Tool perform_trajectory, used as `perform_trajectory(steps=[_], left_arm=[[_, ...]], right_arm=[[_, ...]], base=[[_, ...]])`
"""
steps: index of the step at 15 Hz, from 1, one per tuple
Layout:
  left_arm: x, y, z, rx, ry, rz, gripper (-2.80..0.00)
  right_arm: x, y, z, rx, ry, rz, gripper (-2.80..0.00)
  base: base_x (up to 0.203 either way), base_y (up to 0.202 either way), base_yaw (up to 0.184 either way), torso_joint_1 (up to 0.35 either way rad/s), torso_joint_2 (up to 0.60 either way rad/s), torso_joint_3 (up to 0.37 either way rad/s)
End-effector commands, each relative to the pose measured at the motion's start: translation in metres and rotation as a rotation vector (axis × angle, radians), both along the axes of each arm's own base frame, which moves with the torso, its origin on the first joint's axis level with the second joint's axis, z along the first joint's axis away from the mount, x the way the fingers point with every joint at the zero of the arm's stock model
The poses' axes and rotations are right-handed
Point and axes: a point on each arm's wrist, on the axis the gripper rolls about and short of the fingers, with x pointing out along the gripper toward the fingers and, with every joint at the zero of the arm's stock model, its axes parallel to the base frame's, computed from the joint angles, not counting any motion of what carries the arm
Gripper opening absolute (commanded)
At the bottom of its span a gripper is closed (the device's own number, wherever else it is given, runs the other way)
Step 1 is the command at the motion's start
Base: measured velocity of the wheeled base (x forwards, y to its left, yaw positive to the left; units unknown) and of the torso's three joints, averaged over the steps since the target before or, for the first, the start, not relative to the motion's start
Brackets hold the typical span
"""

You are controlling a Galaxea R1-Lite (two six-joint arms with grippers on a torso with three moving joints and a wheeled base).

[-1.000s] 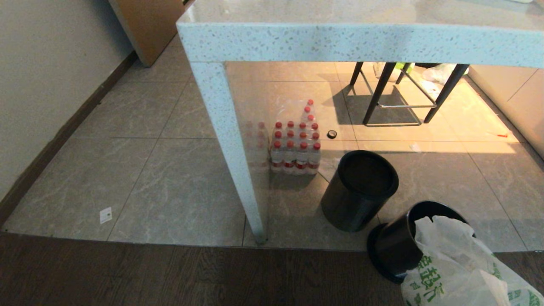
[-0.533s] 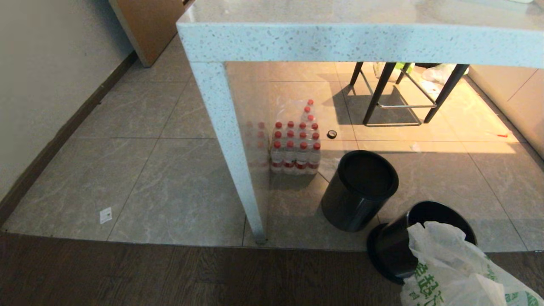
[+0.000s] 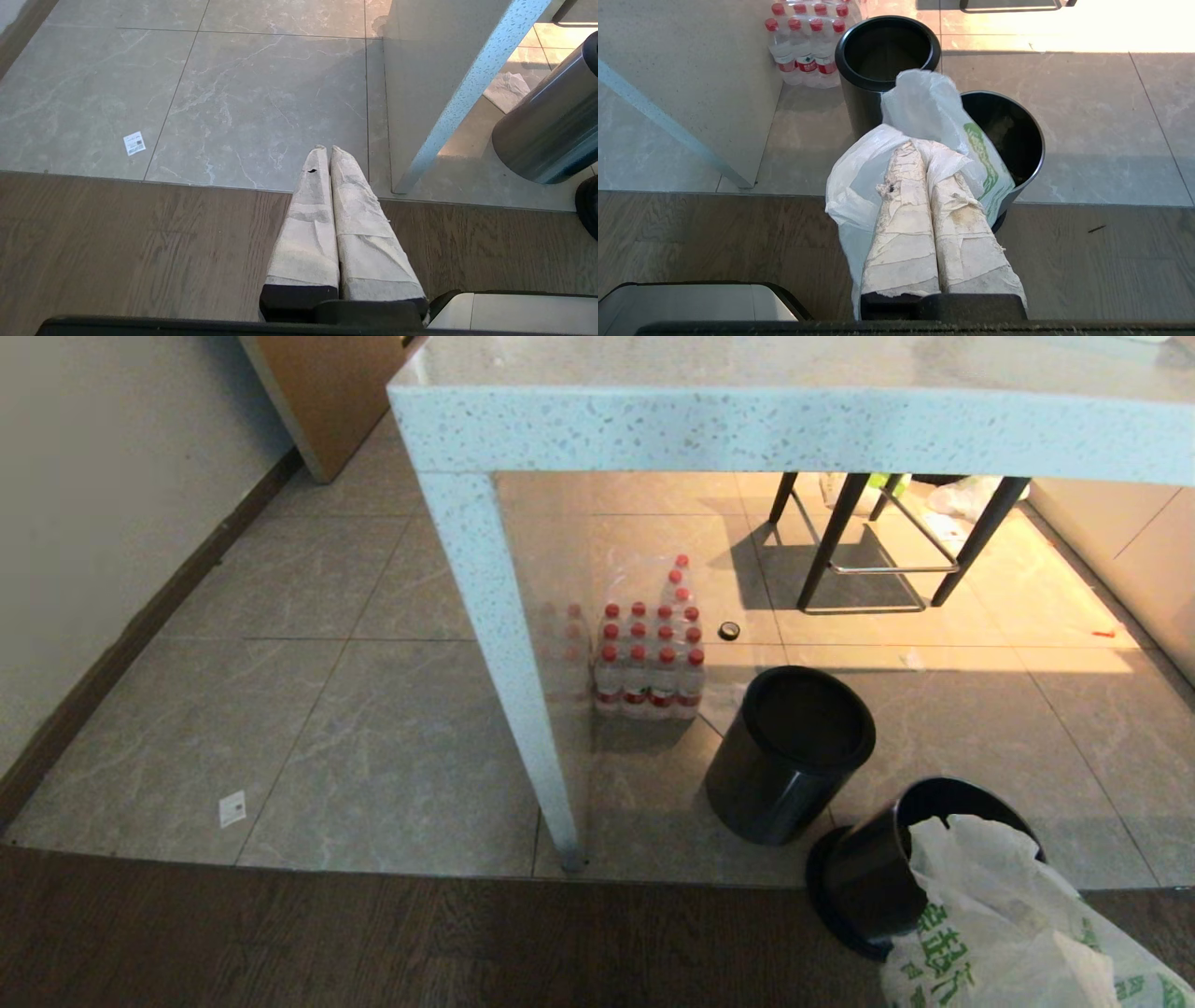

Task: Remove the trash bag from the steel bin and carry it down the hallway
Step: Put the trash bag at the door

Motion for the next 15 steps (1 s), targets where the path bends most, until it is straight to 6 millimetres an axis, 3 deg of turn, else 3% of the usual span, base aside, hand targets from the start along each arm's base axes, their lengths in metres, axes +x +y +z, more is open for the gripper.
perform_trajectory(steps=[1,15], left_arm=[[0.0001,0.0,-0.0004,0.0,0.002,0.001,-2.8],[0.0001,0.0,-0.0004,0.0,0.002,0.001,-2.8]], right_arm=[[0.0,0.0,0.0,0.0,0.0,0.001,-2.8],[0.0,0.0,0.0001,0.0,-0.002,0.001,-2.8]], base=[[0.0,0.0,0.0,0.0,0.0,0.0],[0.0,0.0,0.0,0.0,0.0,0.0]])
